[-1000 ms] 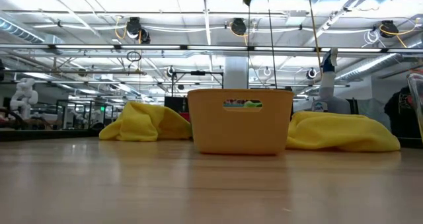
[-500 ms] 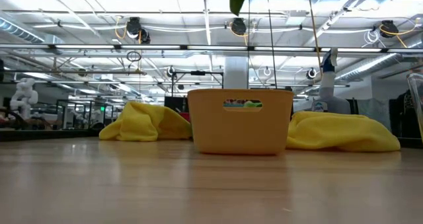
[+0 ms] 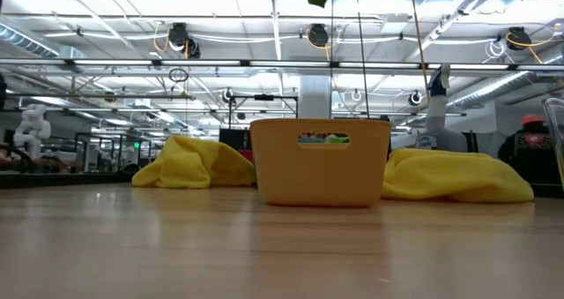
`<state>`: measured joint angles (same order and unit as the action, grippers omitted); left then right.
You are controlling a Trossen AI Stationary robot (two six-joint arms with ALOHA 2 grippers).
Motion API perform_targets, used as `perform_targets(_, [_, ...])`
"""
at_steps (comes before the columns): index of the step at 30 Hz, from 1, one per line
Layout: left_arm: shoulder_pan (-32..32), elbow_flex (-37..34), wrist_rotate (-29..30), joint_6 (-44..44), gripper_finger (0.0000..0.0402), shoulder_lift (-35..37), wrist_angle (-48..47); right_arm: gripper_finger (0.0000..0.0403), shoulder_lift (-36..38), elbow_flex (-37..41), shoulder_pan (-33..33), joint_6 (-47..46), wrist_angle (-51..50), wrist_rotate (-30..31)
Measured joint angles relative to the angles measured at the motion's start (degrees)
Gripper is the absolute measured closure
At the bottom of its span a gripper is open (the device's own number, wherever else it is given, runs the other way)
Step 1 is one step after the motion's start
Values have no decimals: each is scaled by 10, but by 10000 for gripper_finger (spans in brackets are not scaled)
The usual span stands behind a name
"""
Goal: Sort microfiber towel by color & place in baskets
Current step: Put the green microfiber towel into the blue bin
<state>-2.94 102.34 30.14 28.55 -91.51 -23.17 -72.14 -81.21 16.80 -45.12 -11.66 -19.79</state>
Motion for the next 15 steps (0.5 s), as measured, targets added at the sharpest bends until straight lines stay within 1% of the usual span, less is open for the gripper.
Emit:
perform_targets(2, [2, 0, 19, 49, 56, -8, 1, 402, 0, 0, 0, -2, 0, 0])
perform_targets(4, [8, 0, 20, 64, 56, -14, 0, 403, 0, 0, 0, -3, -1, 0])
perform_targets(7, [19, 0, 18, 37, 56, -19, 9, 403, 0, 0, 0, -11, 0, 0])
perform_targets(9, [30, 0, 6, 9, 61, -19, 3, 403, -2, 0, 3, -21, -1, 0])
perform_targets(12, [47, -3, -33, -12, 93, -19, -5, 403, -7, 0, 5, -40, -6, -1])
perform_targets(15, [64, -5, -79, -12, 155, -20, -5, 403, -14, 0, 5, -52, -6, -15])
